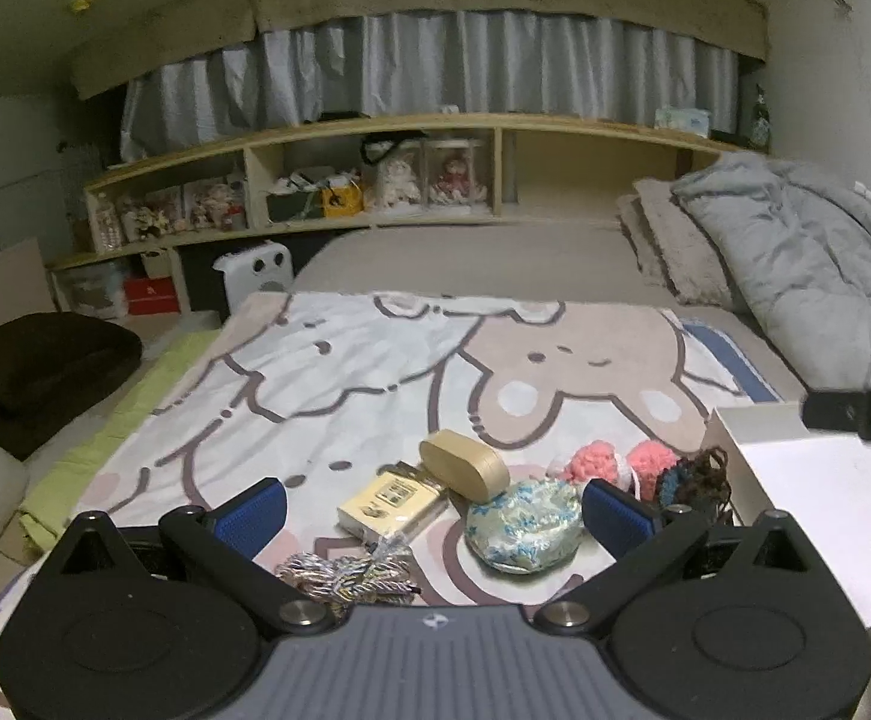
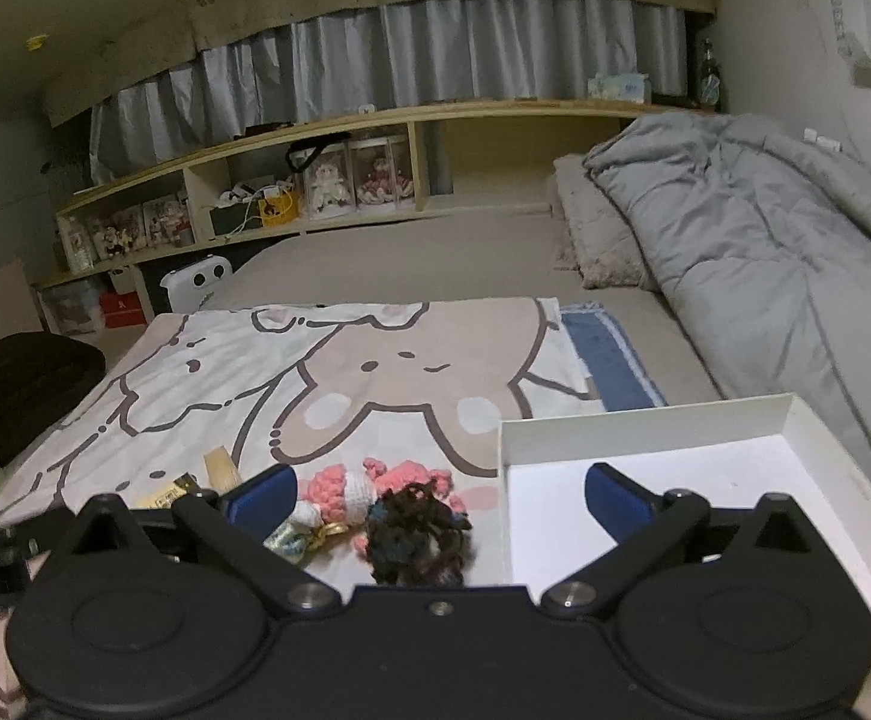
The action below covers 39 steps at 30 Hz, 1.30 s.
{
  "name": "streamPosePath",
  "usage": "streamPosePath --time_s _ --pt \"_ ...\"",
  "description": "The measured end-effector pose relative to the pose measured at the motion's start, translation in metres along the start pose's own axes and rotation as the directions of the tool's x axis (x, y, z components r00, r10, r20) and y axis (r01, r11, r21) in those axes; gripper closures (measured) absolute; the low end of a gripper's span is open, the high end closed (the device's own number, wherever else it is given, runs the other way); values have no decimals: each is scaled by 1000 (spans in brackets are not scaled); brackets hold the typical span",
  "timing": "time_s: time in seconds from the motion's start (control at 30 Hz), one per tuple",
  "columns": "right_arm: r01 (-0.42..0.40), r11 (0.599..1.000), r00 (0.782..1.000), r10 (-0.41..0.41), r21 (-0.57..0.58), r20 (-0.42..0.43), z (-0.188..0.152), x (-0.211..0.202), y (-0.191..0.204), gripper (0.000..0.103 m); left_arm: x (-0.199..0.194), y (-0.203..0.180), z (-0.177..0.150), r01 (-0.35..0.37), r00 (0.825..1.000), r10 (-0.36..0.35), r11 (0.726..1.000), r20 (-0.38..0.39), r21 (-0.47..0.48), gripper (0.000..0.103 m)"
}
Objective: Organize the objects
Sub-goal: 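Grasp the grey crocheted ball with the left tool while the right tool grasps the white braided knot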
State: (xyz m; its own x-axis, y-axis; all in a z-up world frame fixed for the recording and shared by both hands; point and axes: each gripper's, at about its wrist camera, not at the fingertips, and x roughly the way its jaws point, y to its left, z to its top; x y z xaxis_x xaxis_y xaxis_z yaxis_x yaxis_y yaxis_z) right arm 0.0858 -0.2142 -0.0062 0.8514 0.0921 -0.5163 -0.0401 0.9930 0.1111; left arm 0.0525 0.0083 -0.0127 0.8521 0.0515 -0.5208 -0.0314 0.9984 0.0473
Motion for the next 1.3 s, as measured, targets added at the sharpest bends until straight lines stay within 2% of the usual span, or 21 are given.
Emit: streamPosePath --time_s 0.27,0.37,0.43,0.47,0.53,0.6,0.63,0.73,0.8,0.87,1.0,1.3 --pt "-14 994 994 25 110 -102 -5 40 -8 0 29 -5 -3 50 994 -50 999 -96 -9 0" --pt "-51 989 987 72 142 -147 -13 47 -13 4 40 -11 -4 84 987 -85 996 -139 -10 0" --pt "-70 984 976 102 167 -191 -19 53 -16 18 46 -15 -7 109 981 -107 994 -164 -1 0" --pt "-81 981 971 118 179 -209 -22 54 -17 20 49 -18 -9 117 978 -115 993 -171 0 2" --pt "-81 978 960 128 191 -250 -29 57 -17 30 55 -22 -13 144 971 -141 990 -195 1 8" --pt "-69 980 948 123 186 -294 -36 60 -13 43 60 -24 -16 171 958 -169 985 -230 -8 21" --pt "-71 980 941 127 184 -314 -38 63 -12 49 63 -24 -18 182 953 -180 983 -245 -16 24" --pt "-68 983 924 127 173 -362 -45 69 -8 56 67 -26 -23 209 936 -207 978 -286 -24 38" --pt "-49 988 918 103 149 -383 -47 73 -5 57 70 -28 -27 217 925 -210 976 -317 -15 47" --pt "-40 990 911 90 133 -401 -50 76 -3 58 72 -30 -30 221 917 -211 975 -339 -9 49" --pt "-23 995 896 64 98 -439 -58 85 1 58 76 -33 -36 234 903 -221 972 -369 -9 49" --pt "-2 998 887 -27 -63 -461 -71 95 13 58 94 -42 -46 245 876 -229 969 -425 -18 49"
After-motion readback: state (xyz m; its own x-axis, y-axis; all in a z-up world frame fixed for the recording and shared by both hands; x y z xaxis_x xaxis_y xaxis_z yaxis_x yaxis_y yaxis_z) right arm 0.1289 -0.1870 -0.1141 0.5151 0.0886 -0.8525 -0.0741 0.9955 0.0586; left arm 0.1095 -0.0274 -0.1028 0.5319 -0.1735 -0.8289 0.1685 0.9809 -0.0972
